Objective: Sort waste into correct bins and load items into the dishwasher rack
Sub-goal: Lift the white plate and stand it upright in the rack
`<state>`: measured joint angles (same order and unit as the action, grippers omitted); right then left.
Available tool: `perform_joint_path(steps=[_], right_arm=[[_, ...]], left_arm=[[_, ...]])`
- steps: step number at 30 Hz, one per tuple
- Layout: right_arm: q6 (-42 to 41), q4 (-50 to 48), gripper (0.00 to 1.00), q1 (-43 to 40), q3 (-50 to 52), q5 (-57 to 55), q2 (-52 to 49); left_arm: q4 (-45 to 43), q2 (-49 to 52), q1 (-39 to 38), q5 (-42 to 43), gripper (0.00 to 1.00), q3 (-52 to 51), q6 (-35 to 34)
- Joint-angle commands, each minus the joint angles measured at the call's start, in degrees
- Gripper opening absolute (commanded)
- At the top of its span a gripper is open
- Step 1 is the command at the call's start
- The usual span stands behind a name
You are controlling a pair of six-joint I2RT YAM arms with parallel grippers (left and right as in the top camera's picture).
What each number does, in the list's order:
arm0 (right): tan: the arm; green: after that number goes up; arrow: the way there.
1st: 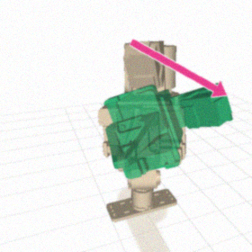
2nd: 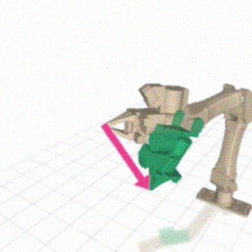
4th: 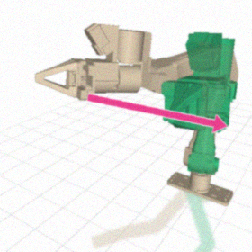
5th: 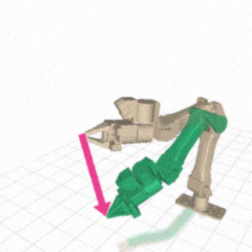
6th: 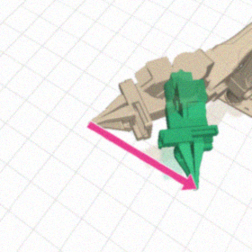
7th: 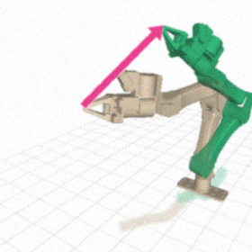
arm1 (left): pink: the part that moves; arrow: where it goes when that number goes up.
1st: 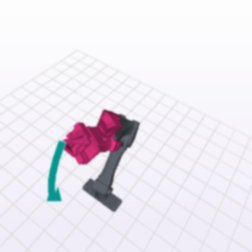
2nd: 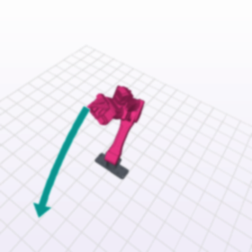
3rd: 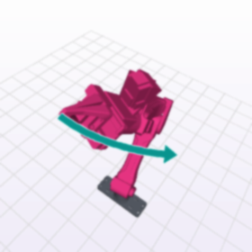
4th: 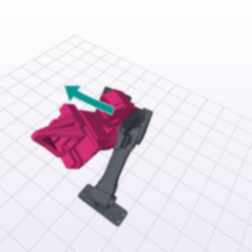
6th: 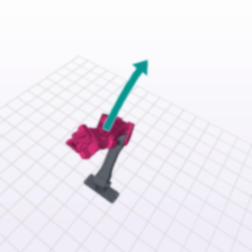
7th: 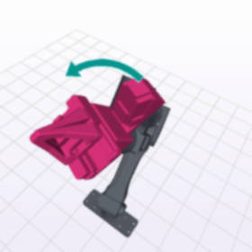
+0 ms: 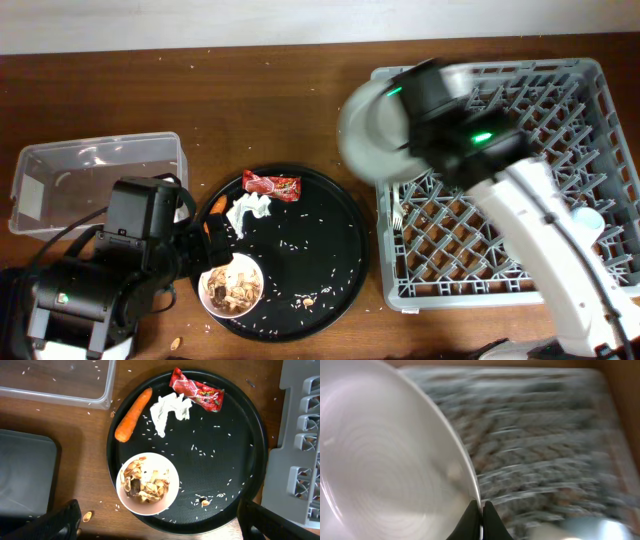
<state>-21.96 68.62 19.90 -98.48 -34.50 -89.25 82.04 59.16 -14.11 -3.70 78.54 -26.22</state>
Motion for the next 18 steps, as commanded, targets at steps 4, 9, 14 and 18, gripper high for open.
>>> perform_joint_path(steps=[4, 9, 14, 18], right_arm=[[3.78, -3.17, 0.04, -21.57, 0.61, -6.71, -7.1], [6.73, -4.15, 0.04, -18.47, 0.66, -11.26, -16.76], [6.49, -5.4, 0.04, -16.52, 0.63, -21.59, -16.09], [6.56, -6.32, 0.04, -16.52, 0.63, -29.59, -15.26]], left_arm=[[-0.07, 0.02, 0.2, -0.22, 0.99, 0.57, 0.13], [-0.09, 0.02, 0.17, -0.22, 0.99, 0.57, 0.13], [-0.07, 0.02, 0.2, -0.22, 0.99, 0.57, 0.13], [-0.07, 0.02, 0.17, -0.22, 0.99, 0.57, 0.13]])
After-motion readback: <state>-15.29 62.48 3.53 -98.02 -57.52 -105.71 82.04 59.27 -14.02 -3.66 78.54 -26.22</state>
